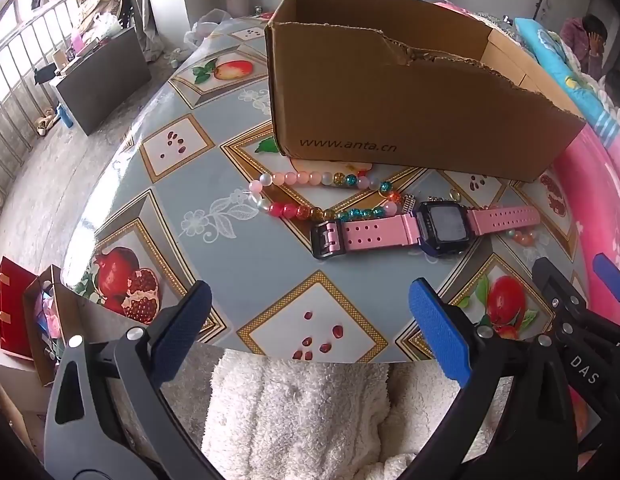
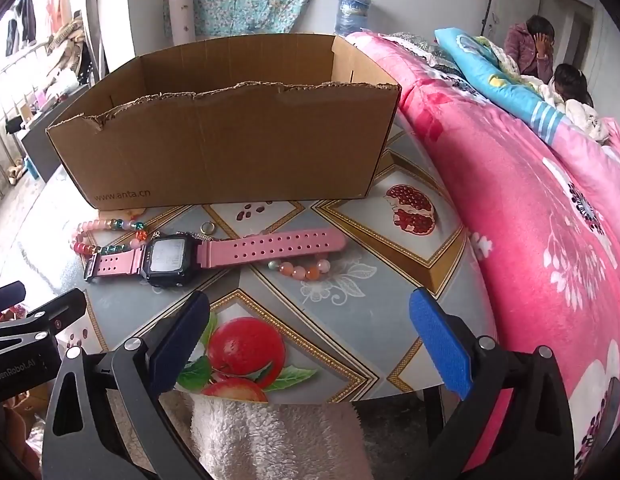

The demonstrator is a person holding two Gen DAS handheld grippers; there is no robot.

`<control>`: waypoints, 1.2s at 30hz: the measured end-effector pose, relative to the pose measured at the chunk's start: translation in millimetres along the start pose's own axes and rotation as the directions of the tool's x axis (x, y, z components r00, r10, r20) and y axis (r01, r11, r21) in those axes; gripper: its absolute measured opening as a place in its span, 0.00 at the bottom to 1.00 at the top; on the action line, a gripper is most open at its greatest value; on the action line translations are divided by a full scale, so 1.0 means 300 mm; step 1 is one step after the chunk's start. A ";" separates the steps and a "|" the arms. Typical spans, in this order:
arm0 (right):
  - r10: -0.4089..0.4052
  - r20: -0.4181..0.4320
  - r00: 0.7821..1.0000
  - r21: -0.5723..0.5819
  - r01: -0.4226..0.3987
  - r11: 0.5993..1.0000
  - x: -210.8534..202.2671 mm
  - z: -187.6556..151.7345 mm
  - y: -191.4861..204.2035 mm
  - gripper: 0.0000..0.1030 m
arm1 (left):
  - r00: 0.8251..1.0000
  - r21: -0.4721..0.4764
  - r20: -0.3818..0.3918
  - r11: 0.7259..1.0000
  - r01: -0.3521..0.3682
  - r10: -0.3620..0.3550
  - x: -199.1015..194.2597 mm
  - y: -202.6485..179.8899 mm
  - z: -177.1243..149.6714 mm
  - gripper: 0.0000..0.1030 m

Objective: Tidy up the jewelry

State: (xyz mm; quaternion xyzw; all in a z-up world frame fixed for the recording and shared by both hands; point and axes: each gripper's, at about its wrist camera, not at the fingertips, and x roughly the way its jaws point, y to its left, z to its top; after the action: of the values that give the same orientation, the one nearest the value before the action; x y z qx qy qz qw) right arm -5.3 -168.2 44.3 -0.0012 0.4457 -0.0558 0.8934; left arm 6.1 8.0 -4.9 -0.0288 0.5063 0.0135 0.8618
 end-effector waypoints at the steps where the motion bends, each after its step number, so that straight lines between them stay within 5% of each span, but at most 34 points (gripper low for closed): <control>1: 0.001 0.000 1.000 -0.002 -0.001 1.000 0.001 0.001 0.001 0.95 | 1.000 0.000 0.000 1.000 -0.001 0.001 0.000 -0.002 0.002 0.92; 36: 0.028 0.006 1.000 -0.007 -0.028 1.000 0.006 0.001 0.002 0.95 | 1.000 -0.002 0.010 1.000 -0.007 0.007 -0.010 -0.012 0.019 0.92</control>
State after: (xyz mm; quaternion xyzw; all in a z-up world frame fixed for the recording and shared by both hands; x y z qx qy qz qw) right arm -4.1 -167.9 43.1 0.0017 0.4432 -0.0414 0.8954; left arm 9.8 4.9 0.7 -0.0279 0.5019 0.0173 0.8643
